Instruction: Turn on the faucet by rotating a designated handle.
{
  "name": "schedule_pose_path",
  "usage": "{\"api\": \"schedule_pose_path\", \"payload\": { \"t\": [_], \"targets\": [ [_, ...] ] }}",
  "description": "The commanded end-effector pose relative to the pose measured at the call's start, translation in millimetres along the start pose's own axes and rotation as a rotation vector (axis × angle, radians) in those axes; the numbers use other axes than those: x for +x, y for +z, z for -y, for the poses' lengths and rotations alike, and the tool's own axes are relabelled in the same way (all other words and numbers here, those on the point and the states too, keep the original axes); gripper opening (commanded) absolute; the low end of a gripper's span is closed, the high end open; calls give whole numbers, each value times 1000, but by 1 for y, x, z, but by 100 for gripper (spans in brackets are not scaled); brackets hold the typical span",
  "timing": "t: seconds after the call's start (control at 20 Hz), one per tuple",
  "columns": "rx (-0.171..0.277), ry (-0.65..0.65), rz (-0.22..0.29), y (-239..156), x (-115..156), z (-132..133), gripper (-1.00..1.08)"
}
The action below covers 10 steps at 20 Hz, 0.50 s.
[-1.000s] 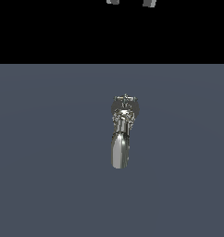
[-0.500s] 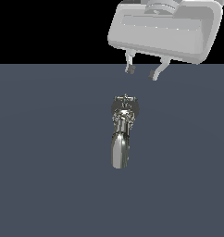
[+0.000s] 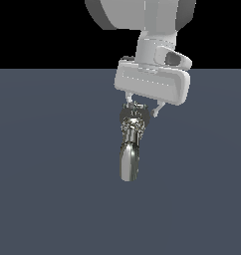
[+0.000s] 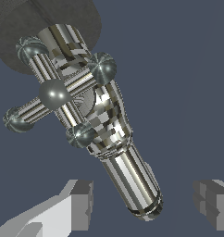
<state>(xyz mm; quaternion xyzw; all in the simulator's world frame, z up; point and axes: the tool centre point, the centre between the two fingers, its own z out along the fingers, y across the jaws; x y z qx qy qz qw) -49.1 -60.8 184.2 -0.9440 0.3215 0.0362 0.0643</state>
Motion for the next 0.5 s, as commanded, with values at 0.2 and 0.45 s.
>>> {"api": "schedule_pose_path", "payload": {
  "t": [0.2,0.45],
  "targets": [
    [-11,214,-189,-12,117,-83,-50],
    [12,175,-244,-9,142,-77,73]
  ]
}}
